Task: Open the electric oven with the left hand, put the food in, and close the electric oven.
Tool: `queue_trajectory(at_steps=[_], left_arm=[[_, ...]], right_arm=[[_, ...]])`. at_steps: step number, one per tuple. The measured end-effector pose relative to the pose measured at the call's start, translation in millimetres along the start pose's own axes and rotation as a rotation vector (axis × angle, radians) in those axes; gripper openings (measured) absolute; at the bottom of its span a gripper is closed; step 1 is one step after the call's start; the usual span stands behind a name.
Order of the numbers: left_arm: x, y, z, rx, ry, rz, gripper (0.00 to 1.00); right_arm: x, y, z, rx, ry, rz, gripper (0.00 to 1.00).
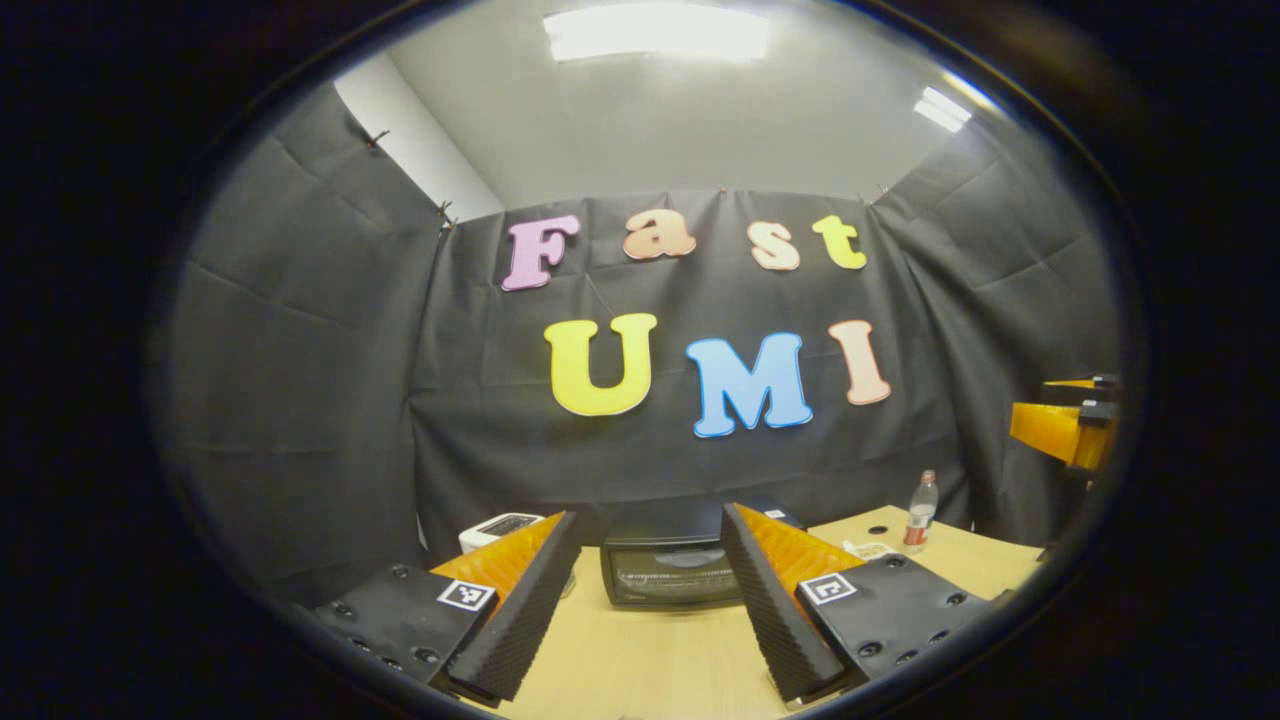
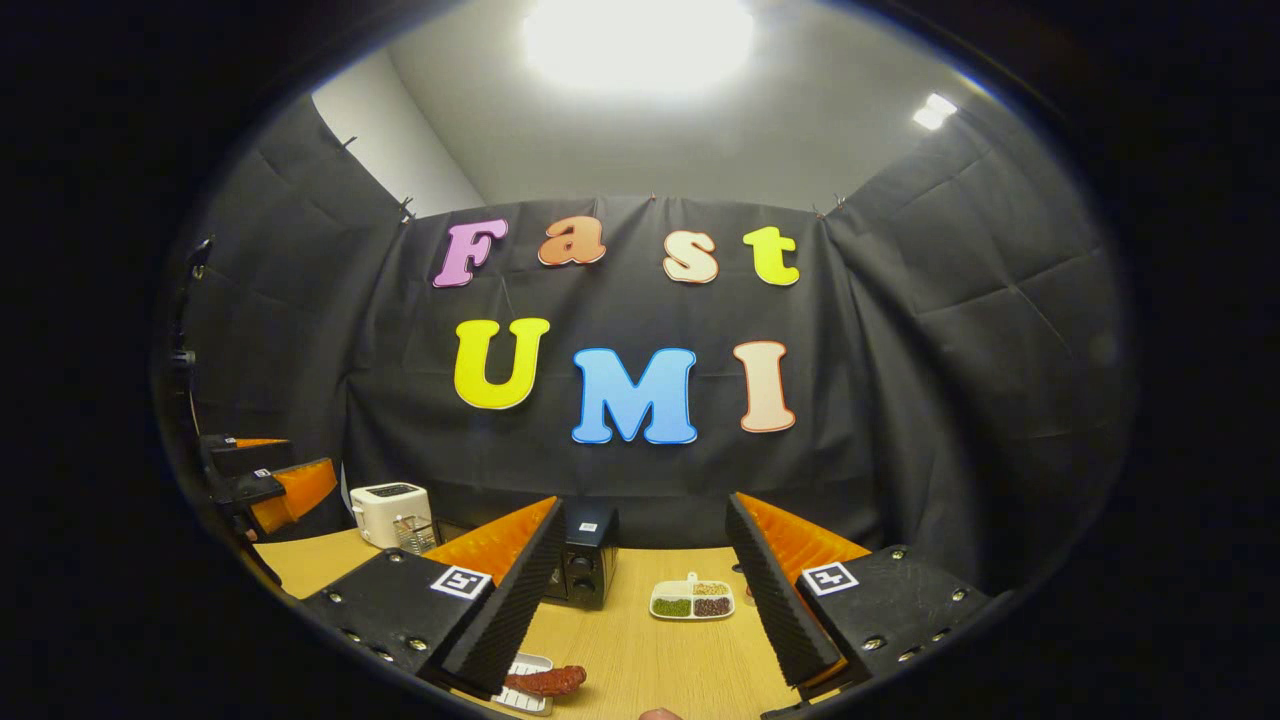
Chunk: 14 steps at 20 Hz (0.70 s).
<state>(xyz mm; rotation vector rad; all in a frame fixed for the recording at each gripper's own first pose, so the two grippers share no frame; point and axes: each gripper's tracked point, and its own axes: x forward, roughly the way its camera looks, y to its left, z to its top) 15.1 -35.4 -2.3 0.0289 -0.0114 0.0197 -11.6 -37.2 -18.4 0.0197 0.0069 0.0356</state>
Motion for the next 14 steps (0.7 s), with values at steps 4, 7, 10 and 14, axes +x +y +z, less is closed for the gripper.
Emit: queue_trajectory(at_steps=[4, 7, 10, 14], left_arm=[[30.7, -2.1, -5.4, -0.010, 0.002, -0.001, 0.99], [61.9, -8.5, -13.0, -0.007, 0.006, -0.029, 0.99], [96.1, -13.3, -23.1, -0.012, 0.010, -0.055, 0.99], [143.2, -19.6, -53.7, -0.035, 0.047, -0.086, 0.99]], right_arm=[[2.2, -2.4, 2.7, -0.024, -0.012, 0.003, 0.97], [8.9, -6.7, 7.9, -0.008, -0.022, -0.028, 0.97], [20.3, -13.4, 8.7, -0.024, -0.022, -0.074, 0.97], [31.5, -20.4, 10.4, -0.039, -0.020, -0.141, 0.97]])
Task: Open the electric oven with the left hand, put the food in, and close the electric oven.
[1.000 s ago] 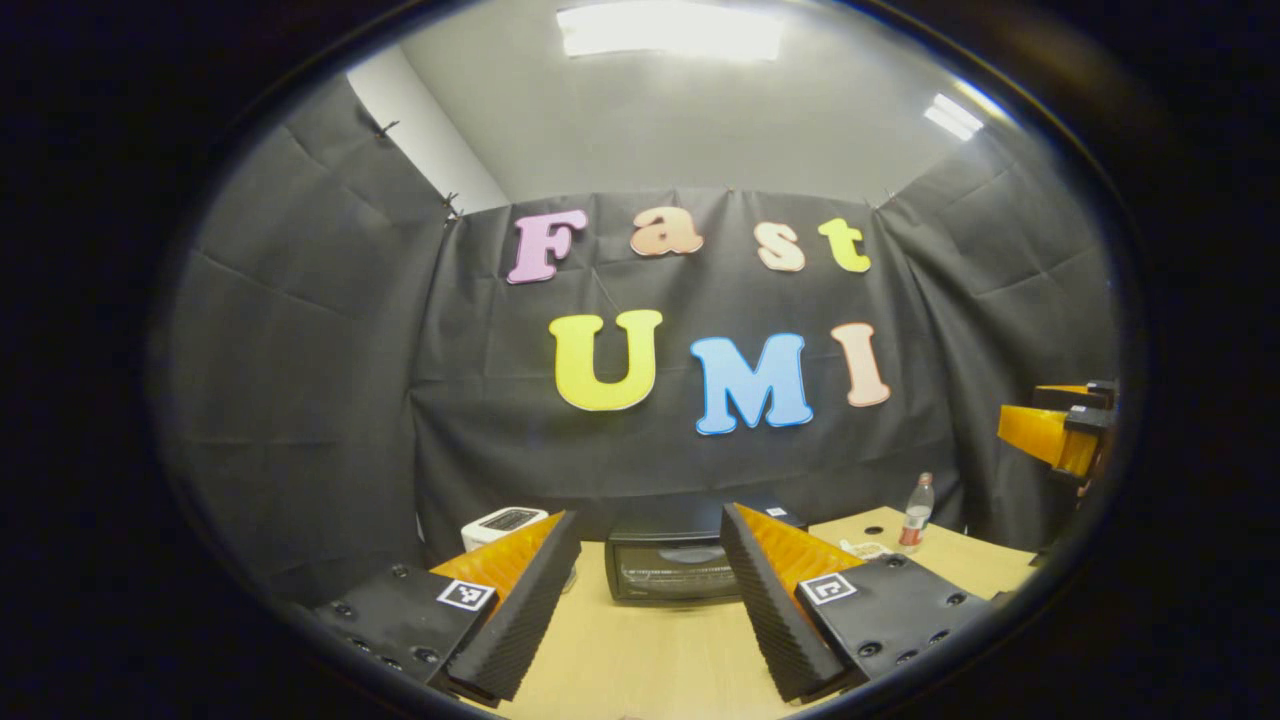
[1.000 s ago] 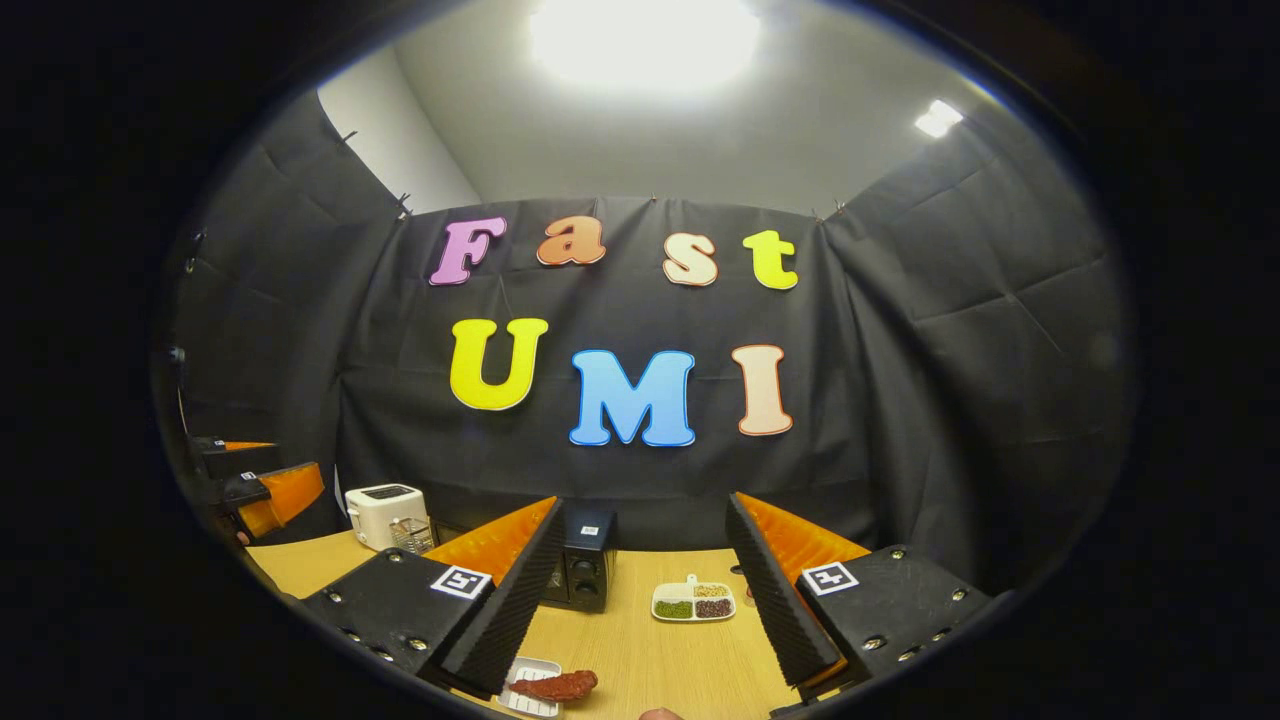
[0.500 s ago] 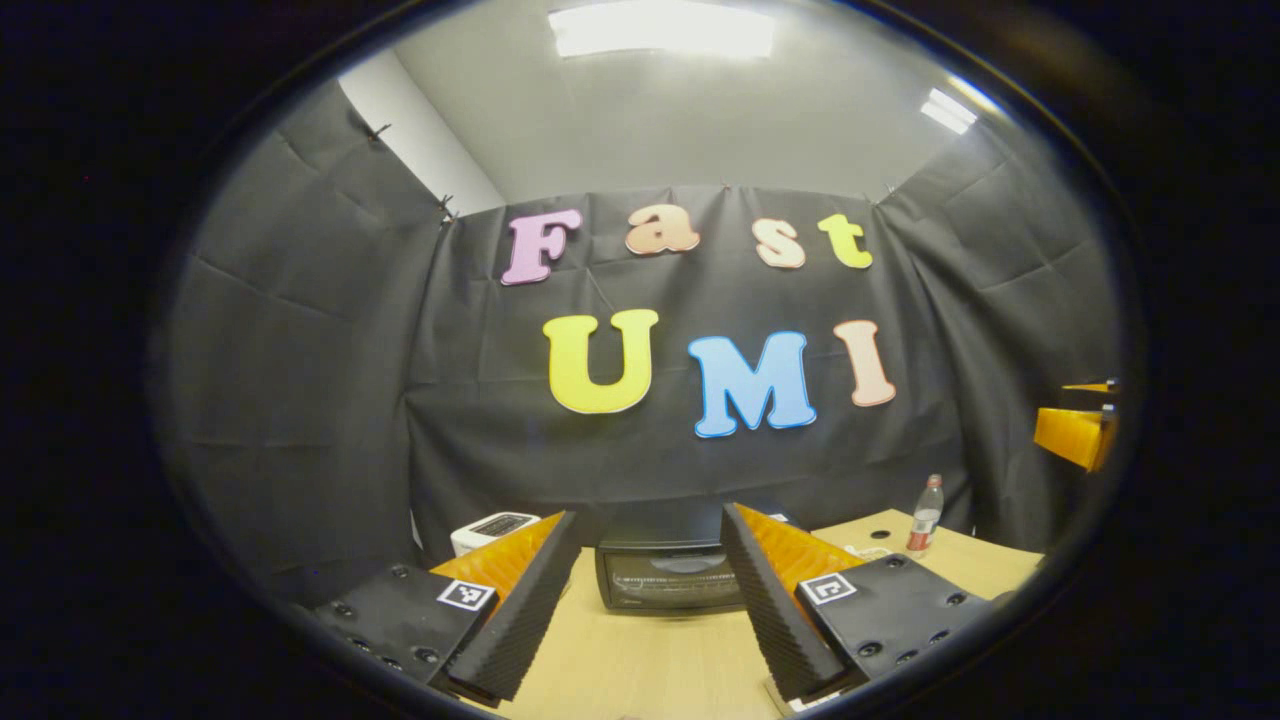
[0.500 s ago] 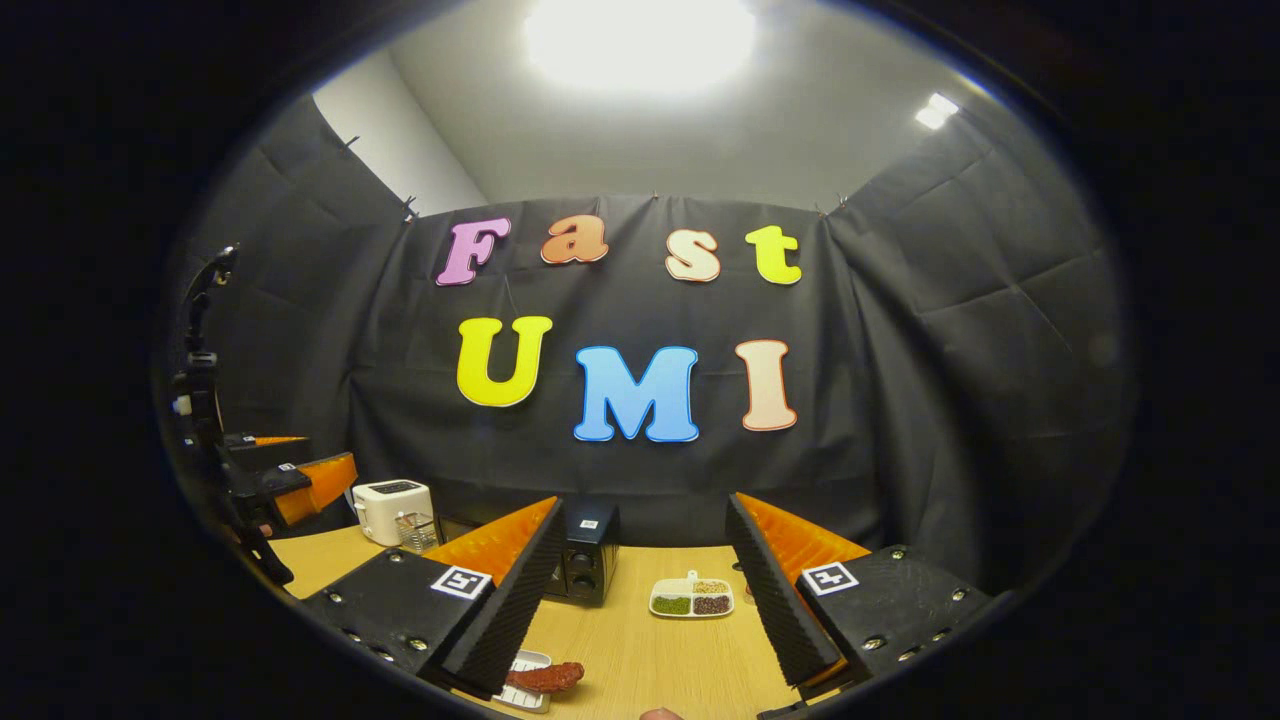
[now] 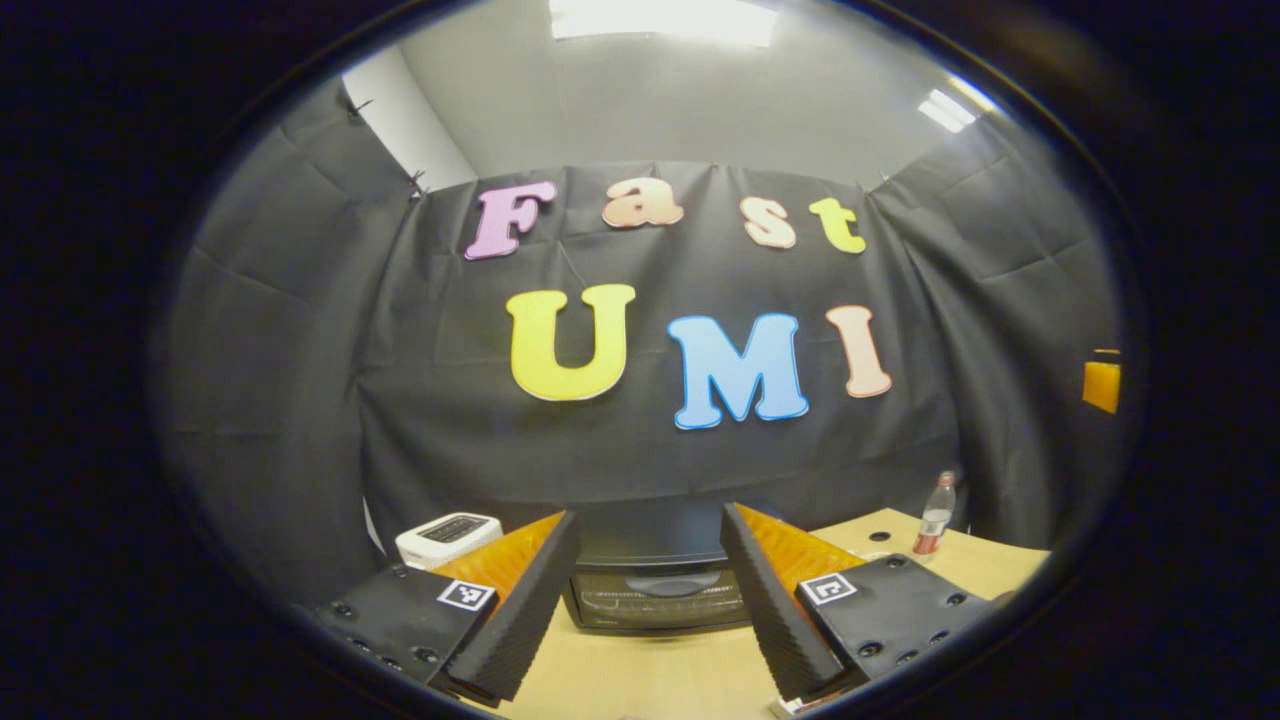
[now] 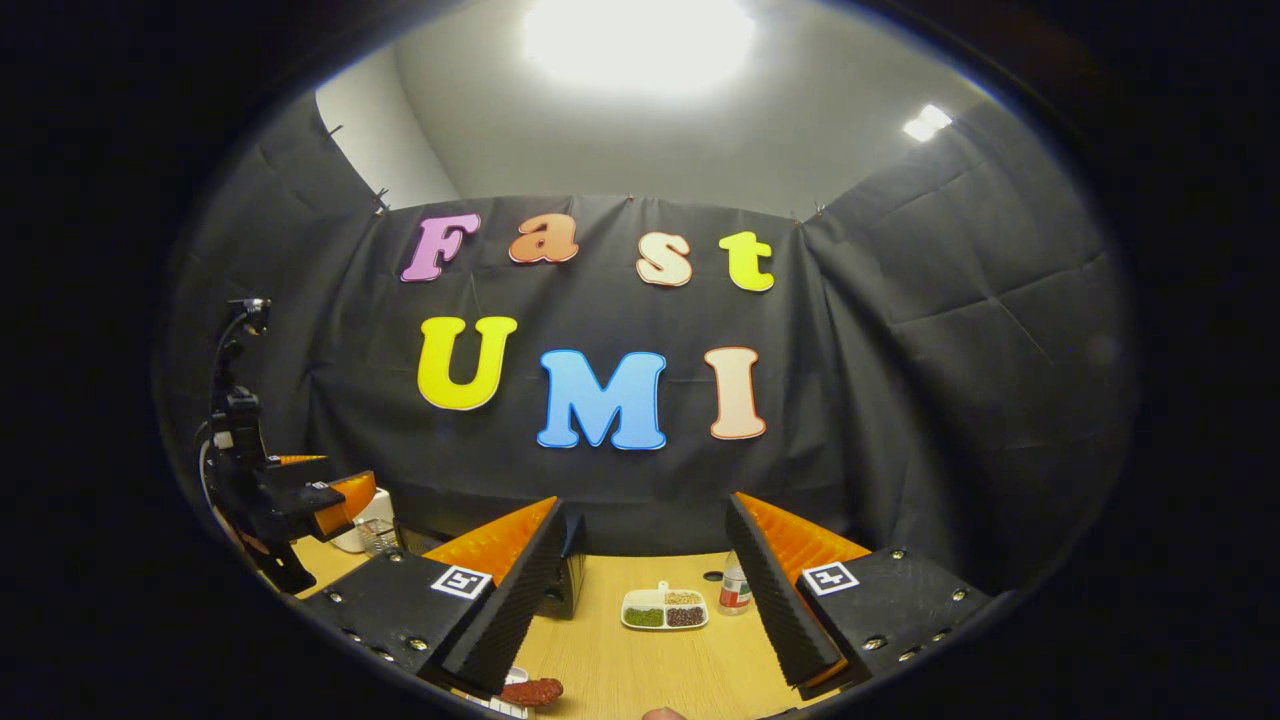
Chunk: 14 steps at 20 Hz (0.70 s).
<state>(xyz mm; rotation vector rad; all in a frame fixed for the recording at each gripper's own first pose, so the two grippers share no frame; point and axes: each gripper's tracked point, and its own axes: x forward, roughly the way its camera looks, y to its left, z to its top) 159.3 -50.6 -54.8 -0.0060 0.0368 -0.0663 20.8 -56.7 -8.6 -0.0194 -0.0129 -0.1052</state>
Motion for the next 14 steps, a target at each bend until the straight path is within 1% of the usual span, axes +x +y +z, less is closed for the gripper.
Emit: queue_trajectory(at_steps=[1, 2, 3, 4, 8, 12, 13, 14], left_arm=[[10.6, -0.7, -6.7, -0.006, 0.010, -0.008, 0.99], [22.3, -1.8, -14.3, -0.011, 0.020, -0.016, 0.95], [33.4, -3.1, -23.9, -0.012, 0.030, -0.025, 1.00], [42.7, -4.7, -31.7, -0.014, 0.041, -0.034, 0.95], [79.9, -11.1, -57.1, -0.008, 0.072, -0.076, 0.95], [116.1, -16.4, -90.4, -0.001, 0.111, -0.098, 0.95], [123.7, -18.7, -98.0, 0.002, 0.120, -0.105, 0.99], [131.0, -20.1, -104.7, 0.006, 0.129, -0.109, 0.99]], right_arm=[[2.7, -2.4, -0.7, -0.008, 0.001, -0.020, 0.97], [5.0, -3.9, -2.2, -0.016, 0.005, -0.038, 0.97], [8.0, -5.4, -3.4, -0.023, 0.011, -0.056, 0.97], [10.0, -8.1, -4.7, -0.031, 0.017, -0.076, 0.97], [18.9, -15.1, -5.7, -0.049, 0.030, -0.144, 0.97], [22.8, -12.4, -10.9, -0.071, 0.059, -0.183, 0.97], [22.9, -11.1, -11.4, -0.083, 0.065, -0.190, 0.97], [22.4, -10.5, -12.0, -0.097, 0.071, -0.196, 0.97]])
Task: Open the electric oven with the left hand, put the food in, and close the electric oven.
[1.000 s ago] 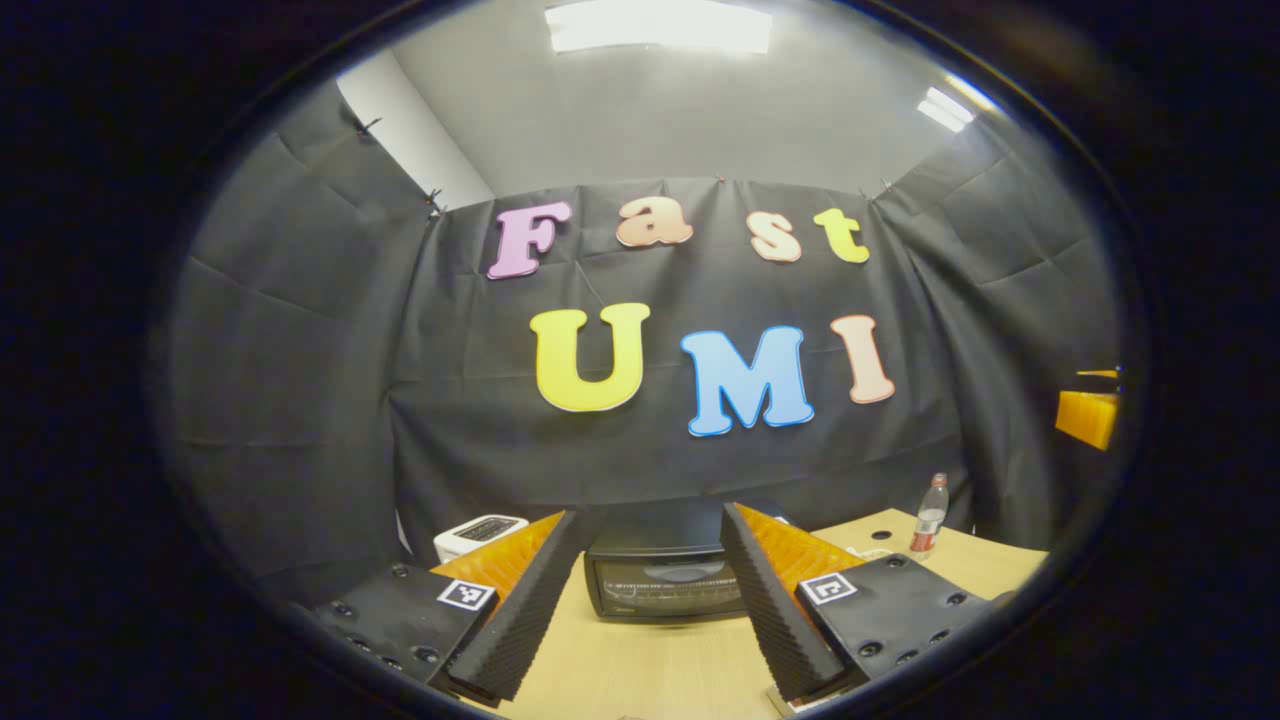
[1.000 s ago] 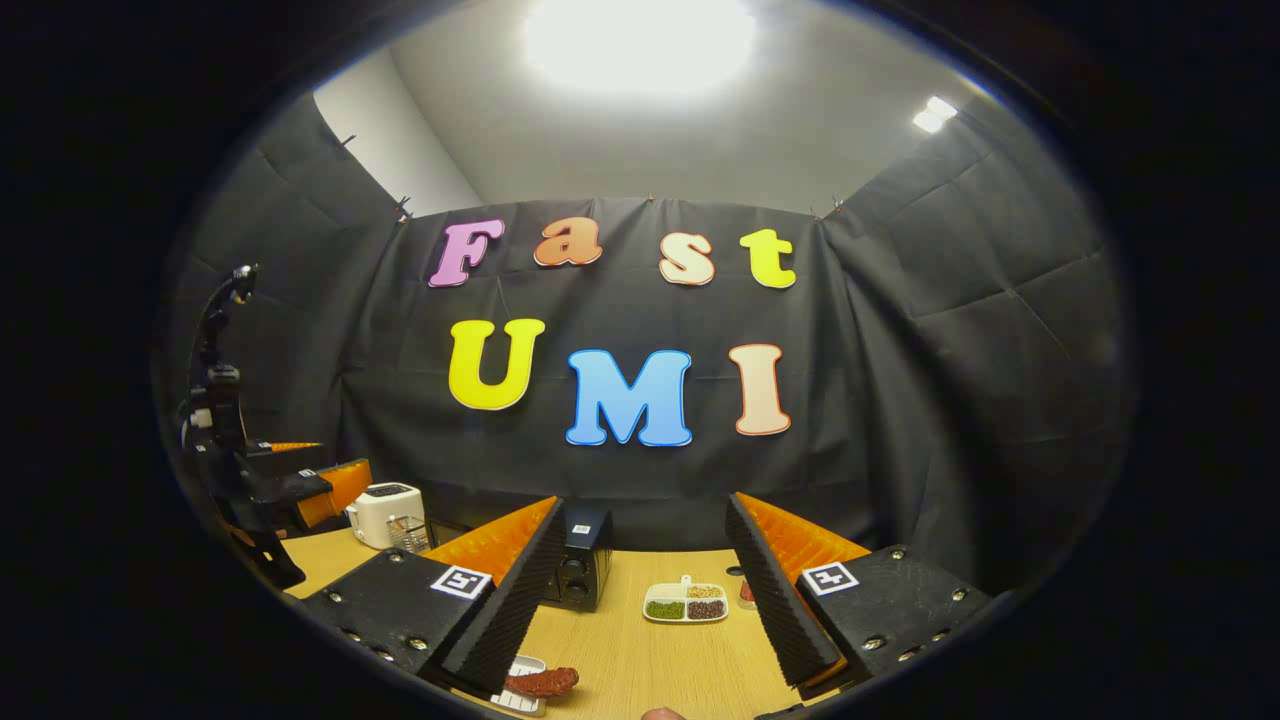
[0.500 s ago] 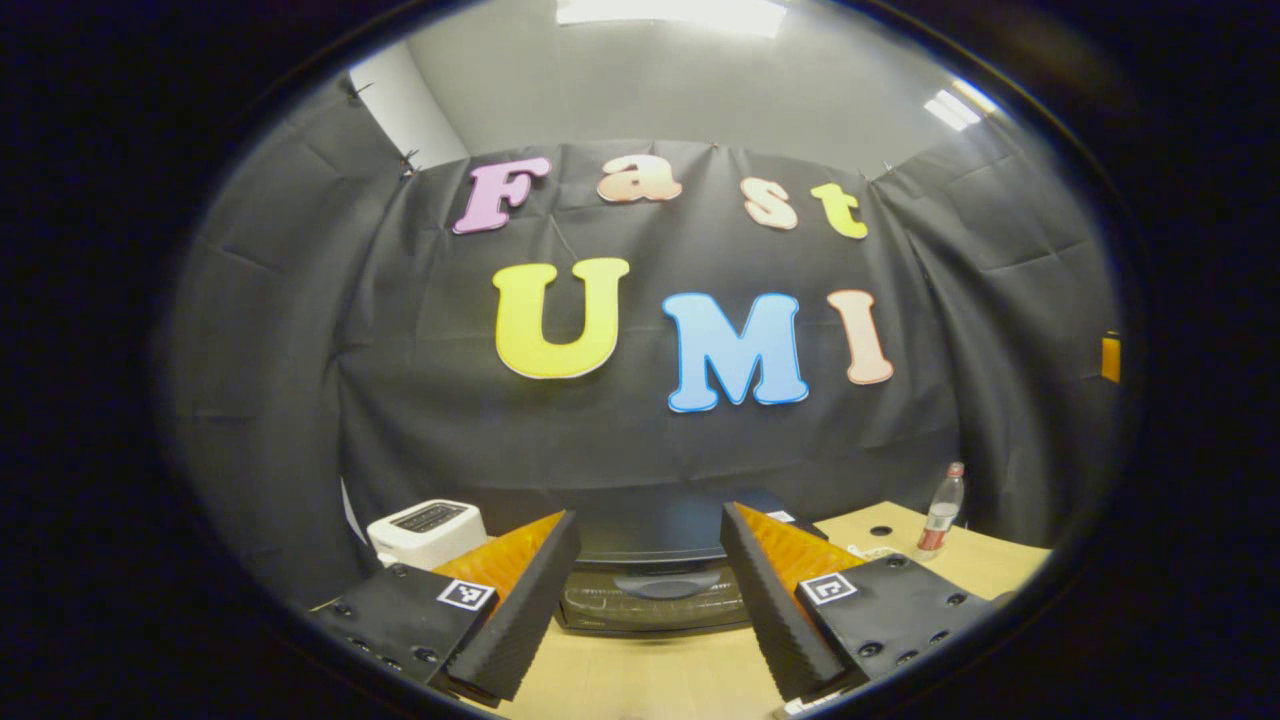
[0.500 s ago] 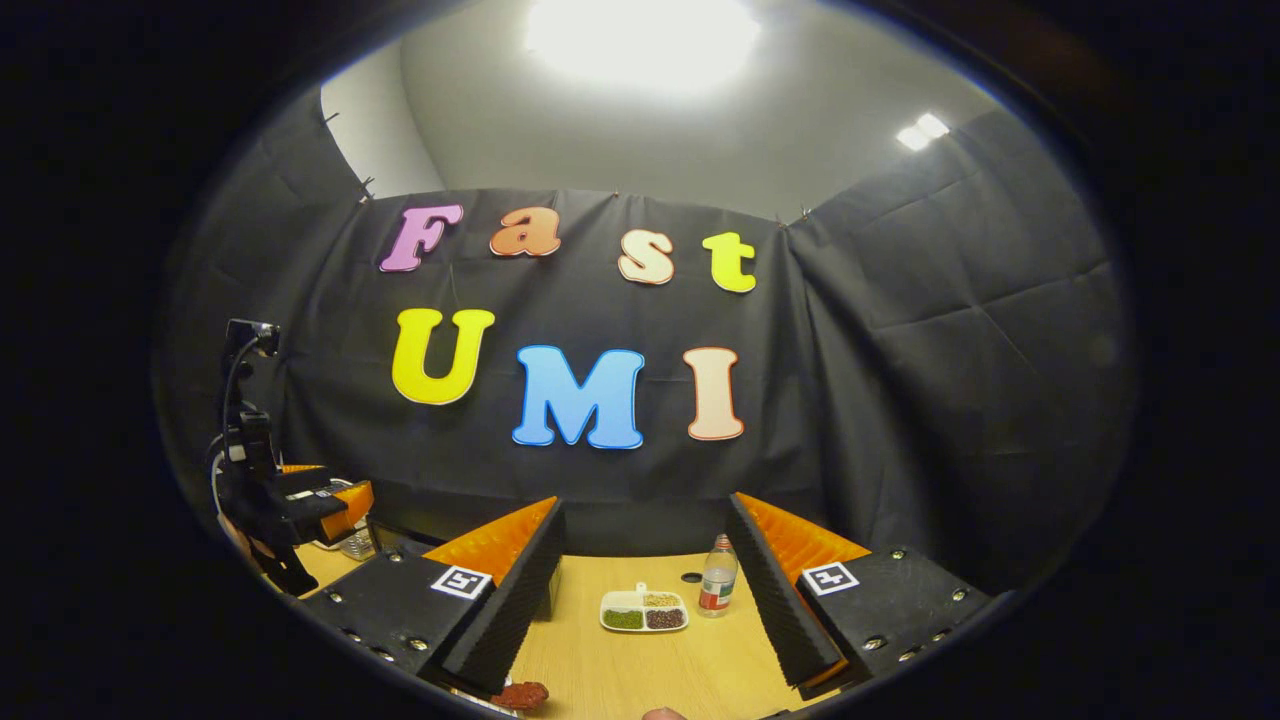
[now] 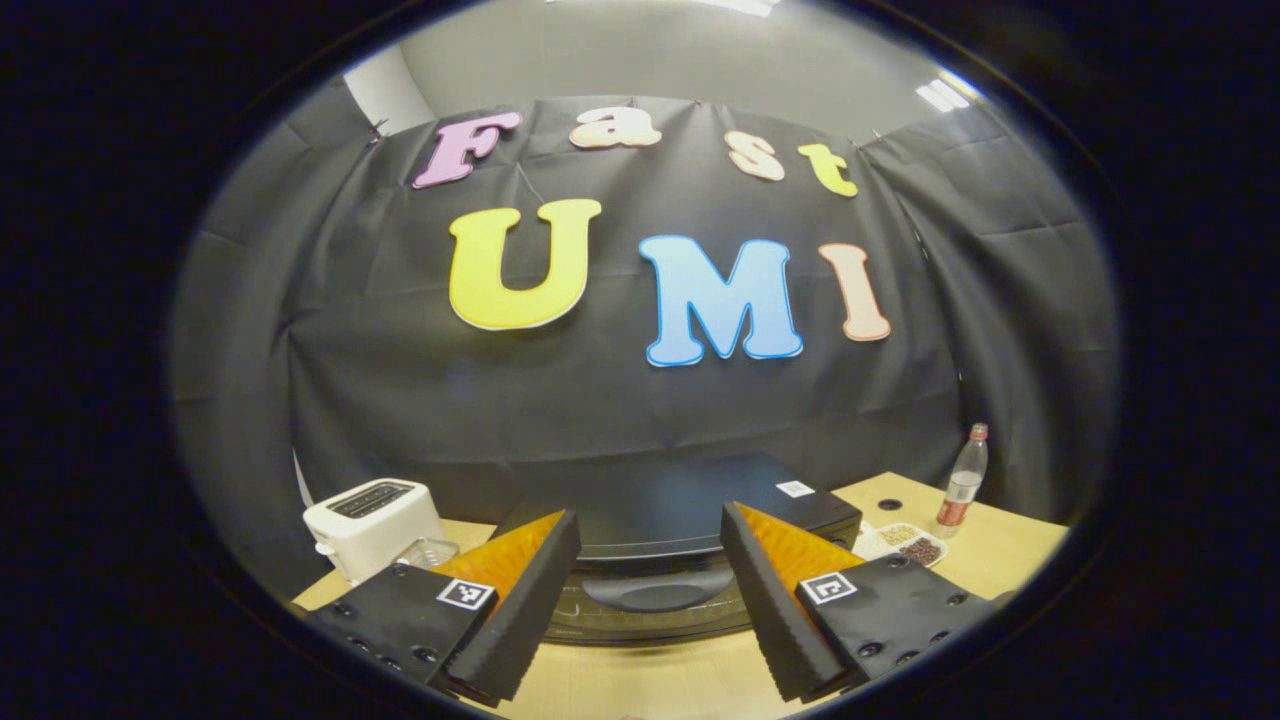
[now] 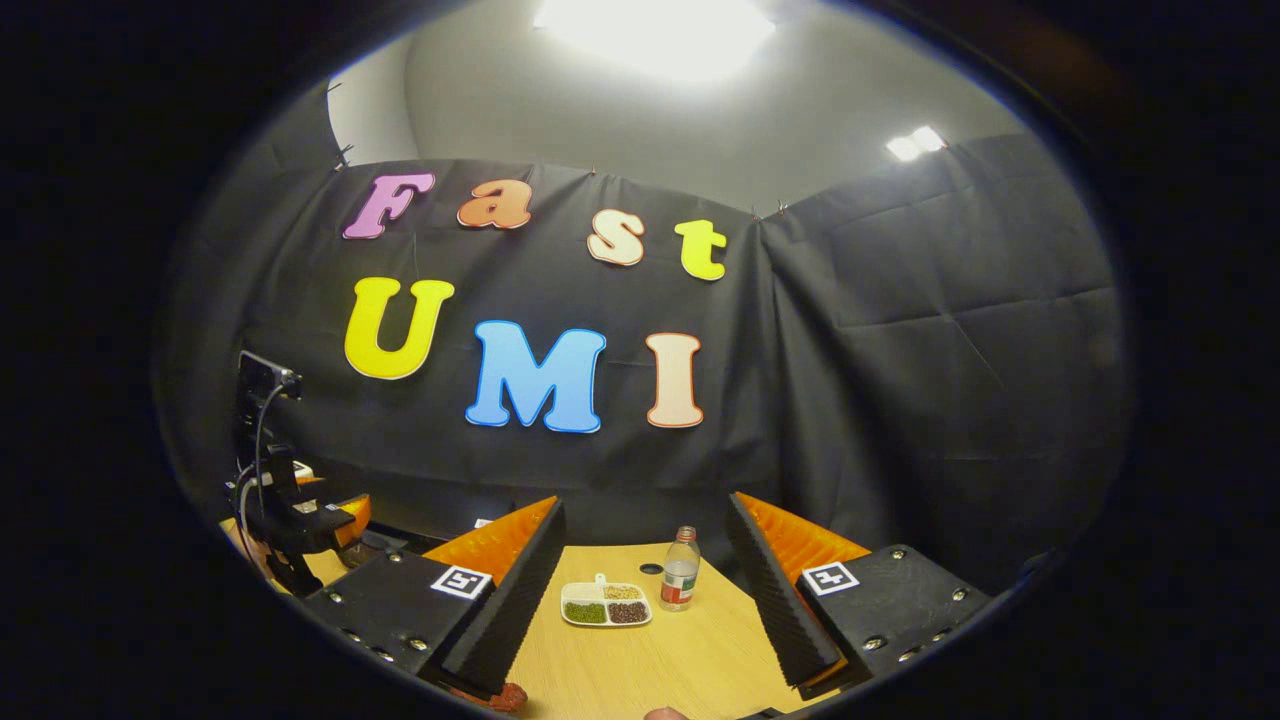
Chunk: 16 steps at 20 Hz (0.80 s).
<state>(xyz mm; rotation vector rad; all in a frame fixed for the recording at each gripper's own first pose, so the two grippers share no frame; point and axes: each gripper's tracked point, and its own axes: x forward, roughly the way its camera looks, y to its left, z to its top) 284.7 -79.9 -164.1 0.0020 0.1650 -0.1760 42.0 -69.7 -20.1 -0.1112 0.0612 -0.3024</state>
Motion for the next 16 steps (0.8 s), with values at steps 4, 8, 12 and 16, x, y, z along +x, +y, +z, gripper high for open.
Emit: queue_trajectory(at_steps=[4, 8, 12, 16], left_arm=[[24.6, -6.5, -24.7, 0.022, 0.033, -0.014, 0.99], [40.9, -10.2, -47.8, 0.044, 0.067, -0.016, 0.99], [49.8, -10.9, -64.5, 0.044, 0.096, 0.002, 0.98], [48.0, -10.5, -64.6, 0.022, 0.085, 0.022, 0.95]], right_arm=[[-2.6, -1.5, 4.1, -0.047, -0.004, -0.032, 0.96], [-5.0, -1.9, 2.6, -0.030, 0.009, -0.047, 0.96], [-7.9, -3.7, 0.6, -0.043, 0.021, -0.050, 0.96], [-9.9, -4.4, 0.4, -0.042, 0.022, -0.045, 0.96]])
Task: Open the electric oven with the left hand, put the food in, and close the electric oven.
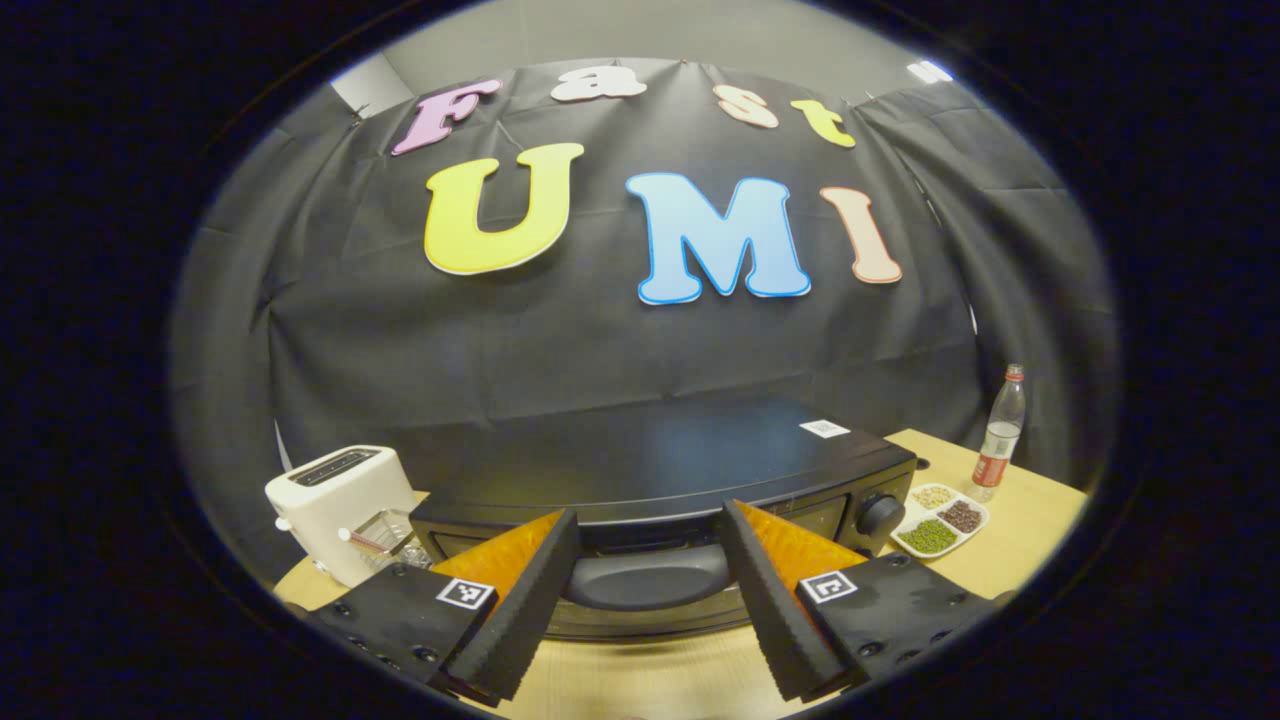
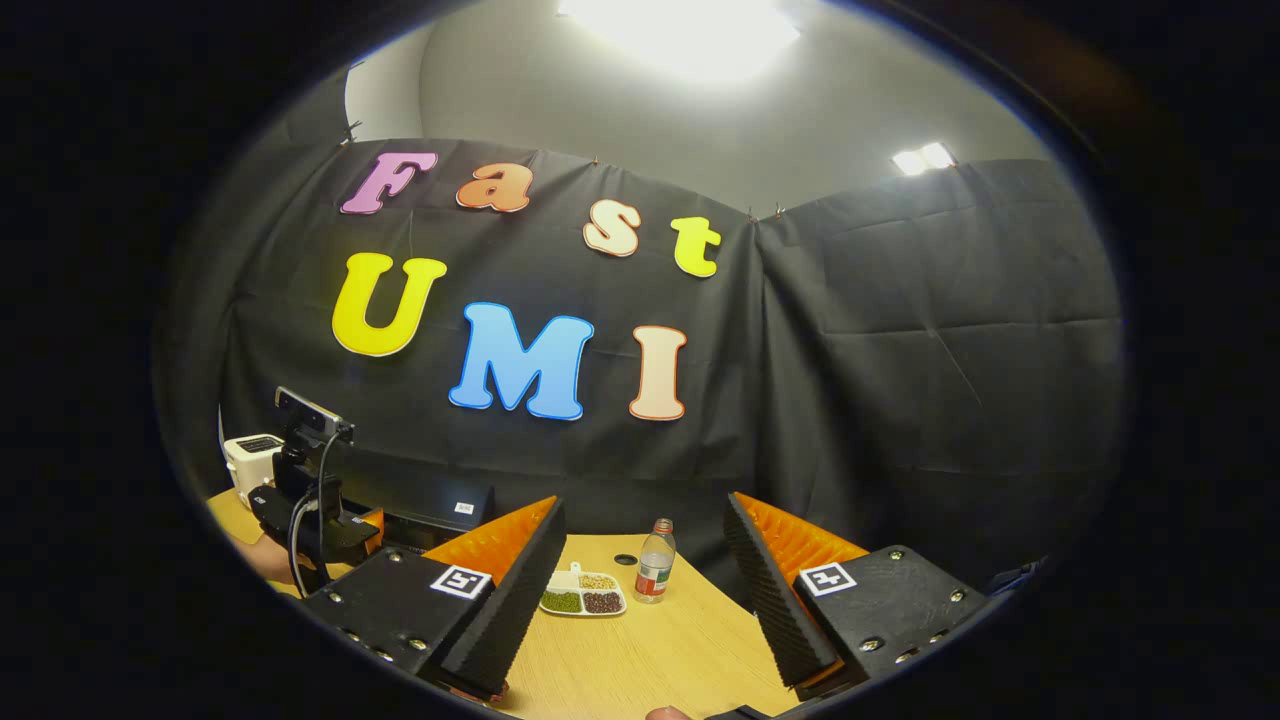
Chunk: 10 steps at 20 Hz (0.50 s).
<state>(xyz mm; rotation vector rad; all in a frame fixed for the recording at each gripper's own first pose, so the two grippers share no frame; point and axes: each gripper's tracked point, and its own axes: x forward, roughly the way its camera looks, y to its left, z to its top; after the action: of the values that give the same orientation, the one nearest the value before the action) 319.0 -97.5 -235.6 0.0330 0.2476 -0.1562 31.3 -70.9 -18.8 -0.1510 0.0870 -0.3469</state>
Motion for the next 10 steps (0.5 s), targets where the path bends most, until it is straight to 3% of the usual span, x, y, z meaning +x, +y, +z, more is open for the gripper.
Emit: queue_trajectory(at_steps=[2, 3, 4, 10], left_arm=[[-2.6, -0.3, -3.5, -0.023, 0.007, 0.004, 1.00], [-5.9, -0.5, -4.7, -0.037, 0.009, 0.005, 0.90], [-8.8, -1.1, -5.2, -0.037, 0.009, 0.005, 1.00], [-32.1, -4.5, -14.1, -0.026, 0.011, 0.010, 1.00]], right_arm=[[0.3, 0.0, 0.0, 0.006, 0.000, 0.006, 0.96], [0.5, 1.3, 1.0, 0.012, 0.001, 0.014, 0.96], [0.8, 1.8, -1.1, 0.019, 0.005, 0.021, 0.96], [0.9, -3.2, -3.9, 0.035, 0.010, 0.042, 0.96]])
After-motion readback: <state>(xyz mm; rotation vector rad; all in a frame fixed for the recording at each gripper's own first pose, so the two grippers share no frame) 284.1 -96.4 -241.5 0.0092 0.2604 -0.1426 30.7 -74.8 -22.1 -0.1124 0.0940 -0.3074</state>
